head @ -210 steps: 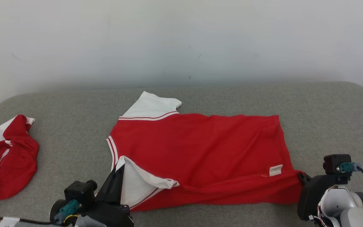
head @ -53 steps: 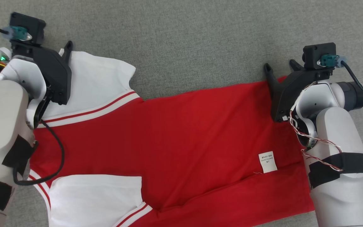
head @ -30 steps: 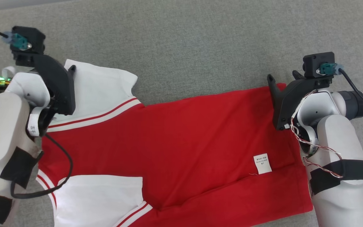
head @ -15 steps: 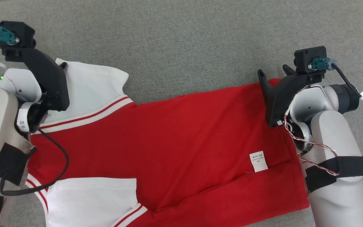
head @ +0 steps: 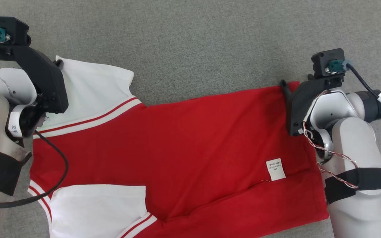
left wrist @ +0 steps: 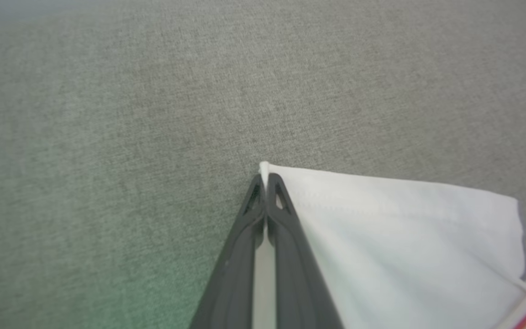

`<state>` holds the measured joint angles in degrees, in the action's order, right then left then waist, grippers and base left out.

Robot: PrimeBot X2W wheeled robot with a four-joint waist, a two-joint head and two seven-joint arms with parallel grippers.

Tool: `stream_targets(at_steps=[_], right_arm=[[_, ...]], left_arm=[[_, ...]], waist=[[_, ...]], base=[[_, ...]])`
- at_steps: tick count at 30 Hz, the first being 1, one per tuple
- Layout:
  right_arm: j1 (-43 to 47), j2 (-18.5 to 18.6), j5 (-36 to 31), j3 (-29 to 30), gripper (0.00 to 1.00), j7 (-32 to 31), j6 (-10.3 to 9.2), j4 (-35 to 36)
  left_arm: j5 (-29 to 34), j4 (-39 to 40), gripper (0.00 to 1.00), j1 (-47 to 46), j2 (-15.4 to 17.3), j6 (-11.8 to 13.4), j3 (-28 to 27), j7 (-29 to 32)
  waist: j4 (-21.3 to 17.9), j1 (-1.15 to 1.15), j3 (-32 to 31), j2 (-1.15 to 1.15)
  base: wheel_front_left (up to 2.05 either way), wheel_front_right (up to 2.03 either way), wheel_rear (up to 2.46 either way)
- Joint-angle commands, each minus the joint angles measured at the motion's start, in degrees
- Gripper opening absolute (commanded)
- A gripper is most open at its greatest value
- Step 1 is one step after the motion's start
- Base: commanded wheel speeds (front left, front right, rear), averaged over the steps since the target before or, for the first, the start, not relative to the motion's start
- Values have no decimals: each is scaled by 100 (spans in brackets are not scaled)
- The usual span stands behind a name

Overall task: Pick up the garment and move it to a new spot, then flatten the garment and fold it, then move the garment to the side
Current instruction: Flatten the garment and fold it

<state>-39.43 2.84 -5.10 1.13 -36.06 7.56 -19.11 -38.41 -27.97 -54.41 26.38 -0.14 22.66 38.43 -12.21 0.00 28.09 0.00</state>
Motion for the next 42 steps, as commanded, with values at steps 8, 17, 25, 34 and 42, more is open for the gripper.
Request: stream_targets(at_steps=[8,17,25,34,42], right_arm=[[162,-21,206,-106,100,-361,0,-321],[496,-26,354,-174,100,-711,6,163],[548,5,360,-187,0,-641,-2,166],[751,164,454,-41,0,5,-7,75],[1377,317,782,64,0,589,-7,268]], left_arm=[[56,129,0,126,100,127,44,38],[-24,163,0,210,94,112,38,-51],[25,212,0,254,81,160,53,-210],[135,214,0,508,-344,227,-76,-1631],[49,762,0,1539,-718,470,-178,-2712]], waist=[[60,0,57,0],[73,0,-55,0],[115,0,-85,0],[365,0,-538,0],[723,0,-1172,0]], base=[[0,0,0],[0,0,0],[0,0,0],[0,0,0],[0,0,0]])
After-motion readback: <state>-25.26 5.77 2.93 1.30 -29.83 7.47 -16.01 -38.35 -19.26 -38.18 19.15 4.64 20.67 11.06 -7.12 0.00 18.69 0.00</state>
